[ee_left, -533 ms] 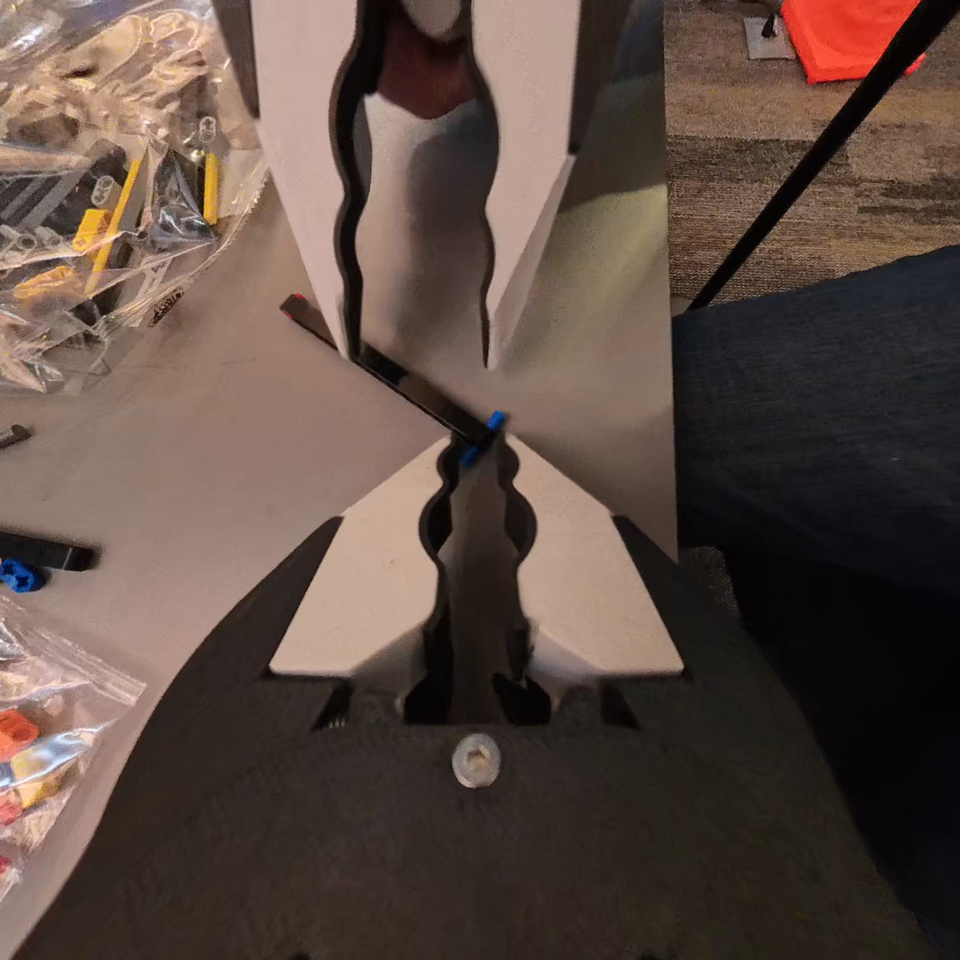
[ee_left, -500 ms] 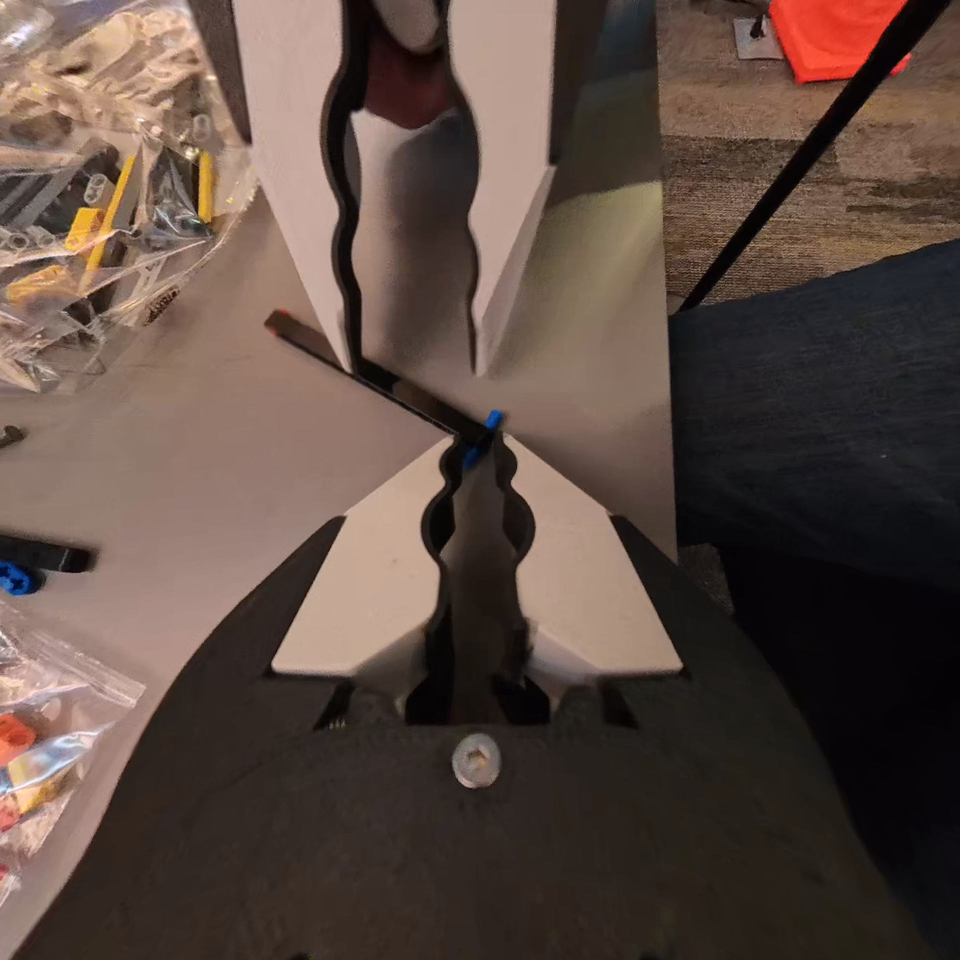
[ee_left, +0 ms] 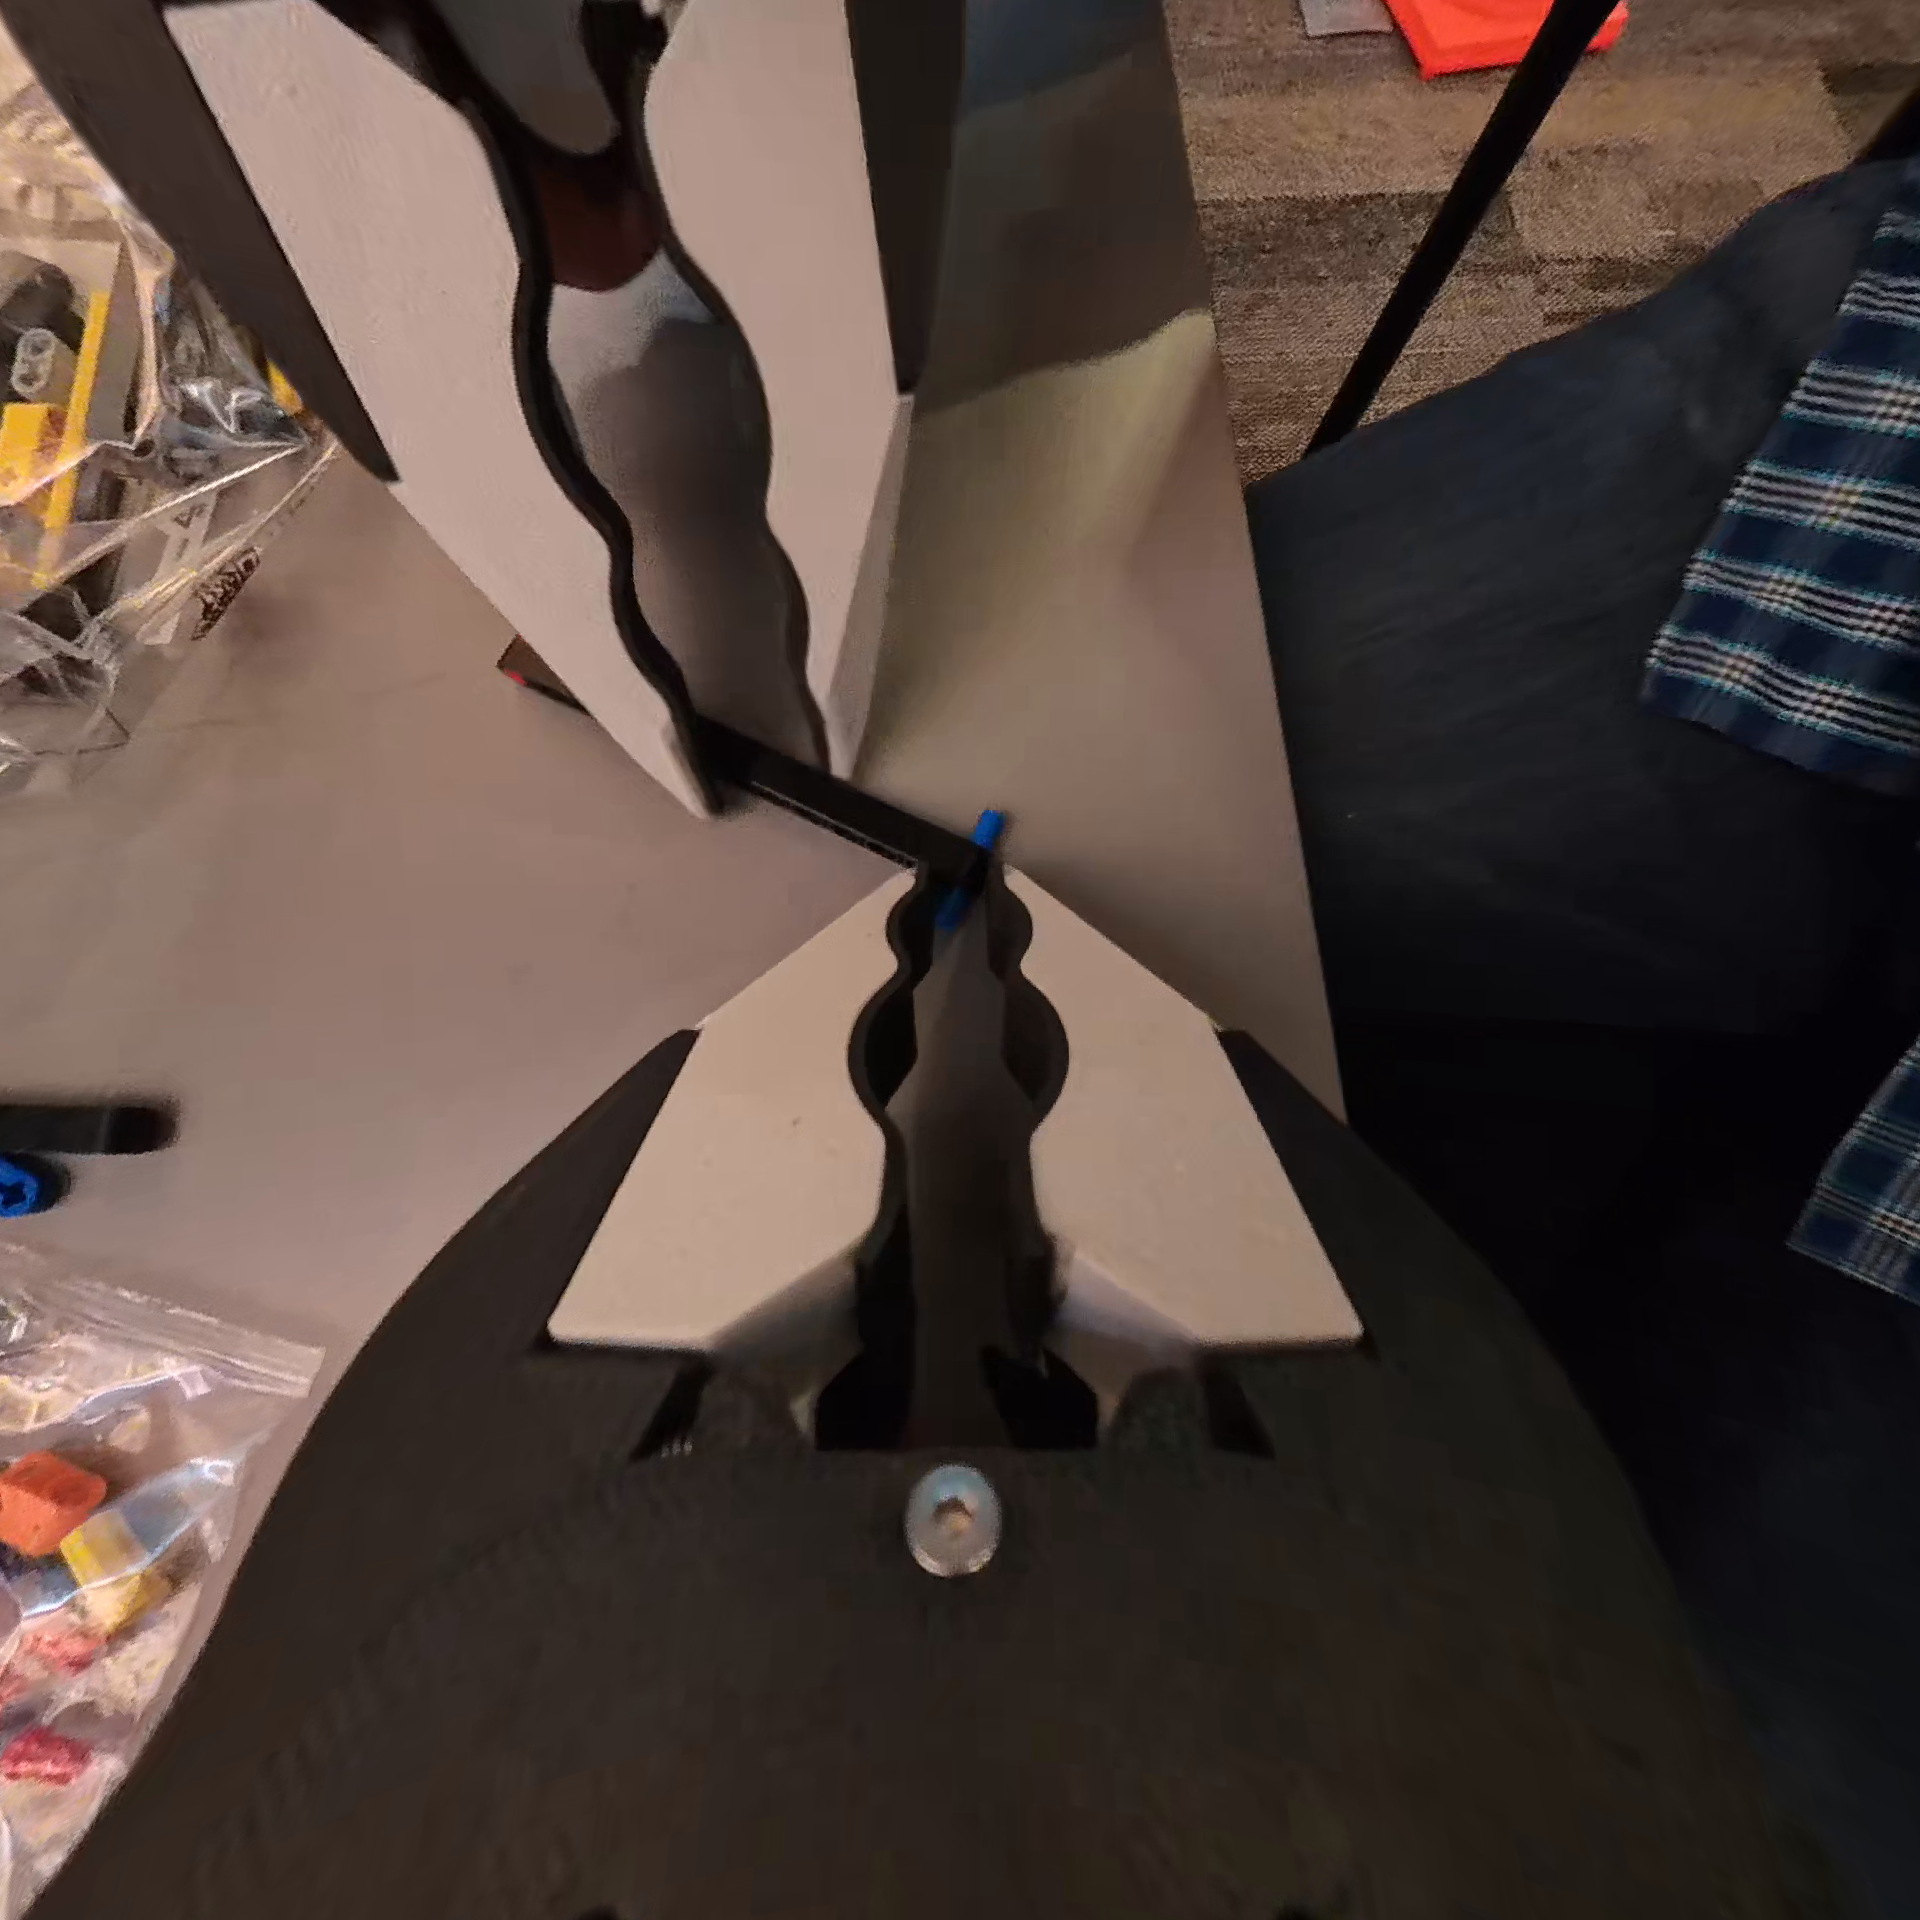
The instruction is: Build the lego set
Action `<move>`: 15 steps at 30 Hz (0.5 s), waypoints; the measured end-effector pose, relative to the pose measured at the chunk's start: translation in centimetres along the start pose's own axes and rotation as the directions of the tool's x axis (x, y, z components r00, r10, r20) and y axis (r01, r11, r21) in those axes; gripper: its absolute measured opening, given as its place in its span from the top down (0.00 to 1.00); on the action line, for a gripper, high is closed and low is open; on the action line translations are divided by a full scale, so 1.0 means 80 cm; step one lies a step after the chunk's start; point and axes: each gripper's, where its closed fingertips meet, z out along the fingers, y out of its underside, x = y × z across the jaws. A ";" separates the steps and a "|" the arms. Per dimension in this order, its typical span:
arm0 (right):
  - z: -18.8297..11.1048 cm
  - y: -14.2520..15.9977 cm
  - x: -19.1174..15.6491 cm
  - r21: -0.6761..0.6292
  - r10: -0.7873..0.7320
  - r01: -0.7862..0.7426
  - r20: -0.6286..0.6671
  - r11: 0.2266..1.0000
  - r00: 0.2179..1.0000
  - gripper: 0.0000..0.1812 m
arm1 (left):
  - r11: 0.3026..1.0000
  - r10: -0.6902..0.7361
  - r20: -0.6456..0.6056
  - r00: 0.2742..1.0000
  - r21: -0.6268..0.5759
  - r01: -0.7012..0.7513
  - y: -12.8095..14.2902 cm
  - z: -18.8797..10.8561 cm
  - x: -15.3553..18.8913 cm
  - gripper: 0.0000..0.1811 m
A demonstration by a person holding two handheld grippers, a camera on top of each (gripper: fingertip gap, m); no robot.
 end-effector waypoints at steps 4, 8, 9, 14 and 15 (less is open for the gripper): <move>0.000 0.001 0.003 -0.001 0.031 -0.031 0.011 1.000 0.999 0.93 | 0.998 -0.069 0.083 0.994 0.005 0.068 0.006 -0.007 -0.015 0.89; -0.004 0.005 0.014 0.021 0.131 -0.130 -0.056 0.991 0.990 0.96 | 0.972 -0.229 0.256 0.939 0.111 0.207 0.000 -0.017 -0.035 0.78; -0.005 0.006 0.015 0.029 0.147 -0.145 -0.071 0.989 0.987 0.97 | 0.968 -0.248 0.300 0.921 0.123 0.220 -0.001 -0.017 -0.041 0.76; -0.007 0.009 0.024 0.041 0.224 -0.220 -0.133 0.975 0.966 0.97 | 0.930 -0.366 0.428 0.827 0.192 0.312 -0.003 -0.025 -0.064 0.73; -0.006 0.009 0.026 0.035 0.249 -0.246 -0.148 0.969 0.957 0.97 | 0.929 -0.370 0.419 0.829 0.197 0.315 -0.005 -0.023 -0.061 0.73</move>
